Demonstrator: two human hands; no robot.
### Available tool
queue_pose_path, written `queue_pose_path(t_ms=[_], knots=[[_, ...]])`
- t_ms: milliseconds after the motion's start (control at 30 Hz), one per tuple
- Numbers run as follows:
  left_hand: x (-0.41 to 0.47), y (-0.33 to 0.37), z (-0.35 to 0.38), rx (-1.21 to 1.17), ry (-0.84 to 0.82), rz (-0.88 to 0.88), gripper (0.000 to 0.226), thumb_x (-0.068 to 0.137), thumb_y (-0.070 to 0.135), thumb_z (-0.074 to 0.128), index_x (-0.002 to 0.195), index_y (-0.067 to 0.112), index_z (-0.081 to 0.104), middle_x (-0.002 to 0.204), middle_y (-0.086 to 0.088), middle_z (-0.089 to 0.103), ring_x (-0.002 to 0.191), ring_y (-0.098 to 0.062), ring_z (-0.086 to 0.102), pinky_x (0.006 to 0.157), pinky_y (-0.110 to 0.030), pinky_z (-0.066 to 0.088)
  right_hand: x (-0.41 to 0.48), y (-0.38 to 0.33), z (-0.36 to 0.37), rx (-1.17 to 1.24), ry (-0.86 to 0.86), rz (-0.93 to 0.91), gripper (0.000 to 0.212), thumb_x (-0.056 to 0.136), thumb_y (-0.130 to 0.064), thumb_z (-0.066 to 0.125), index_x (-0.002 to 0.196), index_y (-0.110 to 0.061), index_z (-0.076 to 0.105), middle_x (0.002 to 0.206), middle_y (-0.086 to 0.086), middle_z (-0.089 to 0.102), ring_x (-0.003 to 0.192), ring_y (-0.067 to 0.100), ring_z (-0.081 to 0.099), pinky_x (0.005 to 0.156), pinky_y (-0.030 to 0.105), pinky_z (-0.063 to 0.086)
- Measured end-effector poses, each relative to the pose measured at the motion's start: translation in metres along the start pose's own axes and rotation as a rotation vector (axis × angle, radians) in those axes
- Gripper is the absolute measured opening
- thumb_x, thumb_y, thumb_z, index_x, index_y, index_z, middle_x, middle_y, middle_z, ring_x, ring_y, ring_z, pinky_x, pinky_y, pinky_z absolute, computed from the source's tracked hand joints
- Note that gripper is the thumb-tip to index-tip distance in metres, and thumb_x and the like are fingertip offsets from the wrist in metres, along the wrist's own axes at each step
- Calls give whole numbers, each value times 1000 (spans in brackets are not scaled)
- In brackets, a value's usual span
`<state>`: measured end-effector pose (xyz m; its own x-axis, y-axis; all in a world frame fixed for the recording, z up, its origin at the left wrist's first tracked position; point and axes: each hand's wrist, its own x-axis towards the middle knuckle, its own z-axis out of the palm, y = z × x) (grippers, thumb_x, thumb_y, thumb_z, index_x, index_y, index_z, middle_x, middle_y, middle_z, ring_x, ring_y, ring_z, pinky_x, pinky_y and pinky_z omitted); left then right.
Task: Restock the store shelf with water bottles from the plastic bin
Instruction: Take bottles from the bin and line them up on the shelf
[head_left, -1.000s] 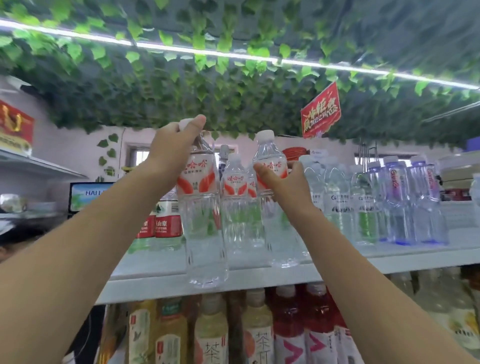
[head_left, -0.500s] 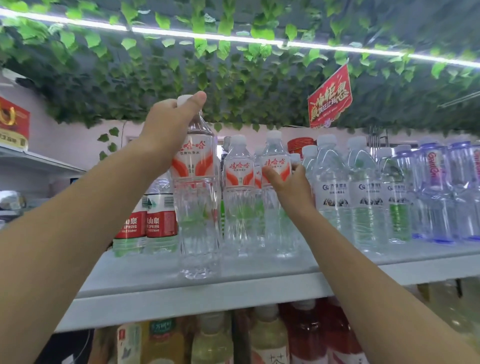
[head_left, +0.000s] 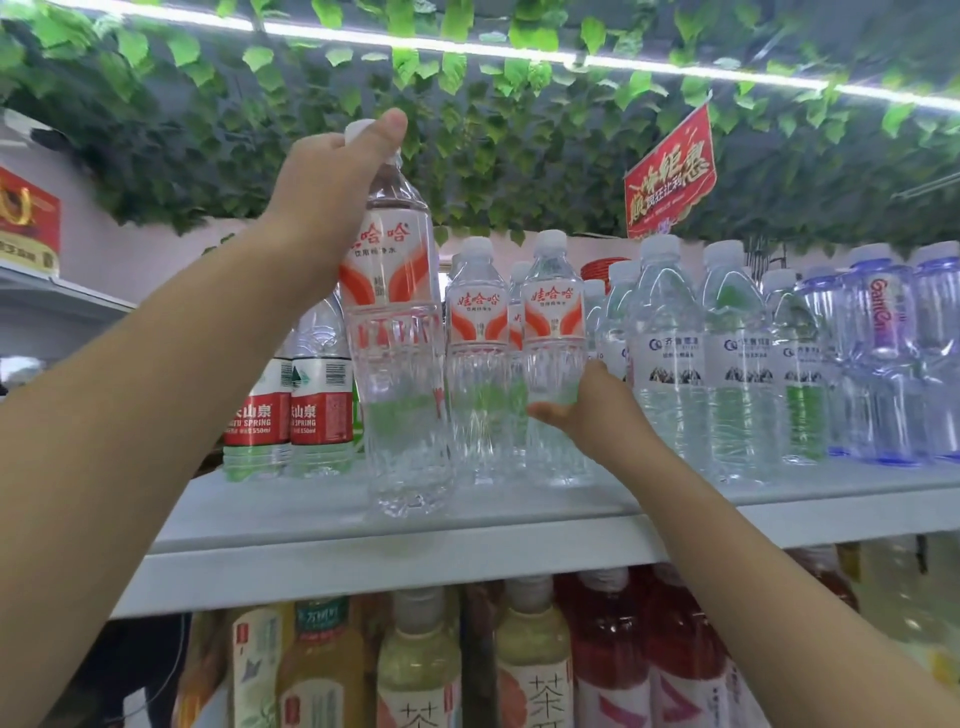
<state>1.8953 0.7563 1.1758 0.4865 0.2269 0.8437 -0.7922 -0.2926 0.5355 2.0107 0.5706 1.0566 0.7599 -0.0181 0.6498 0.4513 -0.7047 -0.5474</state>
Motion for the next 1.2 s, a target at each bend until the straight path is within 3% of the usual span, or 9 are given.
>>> queue_pose_path(t_ms=[133,367,500,600,733,900,967,1100,1200], knots=[[-3,2,-1,-13,-4,11,27,89,44,53,81,18,55,74,1,53,63,-14,54,69,-30,49,3,0,6,97,-33,24,70,82,-37,68,132,-1,35,126,14,53,108,27,53,75,29,41],[-6,1,-1,-3,-8,40,28,90,43,52,75,19,52,67,4,48,58,-12,50,65,-29,45,7,-1,7,89,-80,52,75,83,-41,67,135,-2,31,133,15,46,108,26,51,74,28,37],[-9,3,0,-13,-7,37,29,90,42,53,73,18,51,68,2,49,60,-13,50,65,-29,45,2,-3,8,48,-118,65,61,86,-43,61,124,-1,41,100,12,58,78,18,53,64,30,42],[-13,7,0,-24,-11,14,30,90,42,53,74,17,50,68,2,48,59,-14,50,63,-29,45,1,-3,8,-39,-147,74,43,88,-47,56,80,-7,43,61,2,38,50,12,34,45,25,27],[-18,13,-4,-11,-22,-11,31,89,45,53,77,16,51,67,2,48,56,-14,50,60,-28,45,-5,-6,6,-118,-160,57,46,90,-43,56,64,-16,30,53,0,34,43,12,30,40,23,23],[-28,17,-12,6,-17,16,33,89,44,53,71,17,51,66,0,50,57,-16,51,62,-31,44,-26,-25,-9,-91,-78,-10,38,93,-38,51,69,-10,42,57,0,39,50,14,38,47,26,28],[-32,19,-15,7,-19,26,33,89,44,53,68,18,49,63,3,48,52,-12,50,57,-28,42,-41,-37,-14,1,-54,-73,38,93,-40,49,67,-14,41,63,-3,41,56,12,40,54,27,31],[-41,24,-20,0,-23,32,33,90,42,52,68,18,48,59,5,48,44,-7,50,49,-21,43,-81,-64,-17,563,-57,-143,34,92,-48,45,106,-18,57,105,-5,61,97,12,58,87,34,50],[-45,26,-22,7,-6,24,34,90,43,52,67,18,48,61,4,50,52,-12,53,56,-24,45,-115,-84,-8,847,-158,-182,46,80,-60,41,107,-26,53,109,-5,62,100,11,60,83,29,53]])
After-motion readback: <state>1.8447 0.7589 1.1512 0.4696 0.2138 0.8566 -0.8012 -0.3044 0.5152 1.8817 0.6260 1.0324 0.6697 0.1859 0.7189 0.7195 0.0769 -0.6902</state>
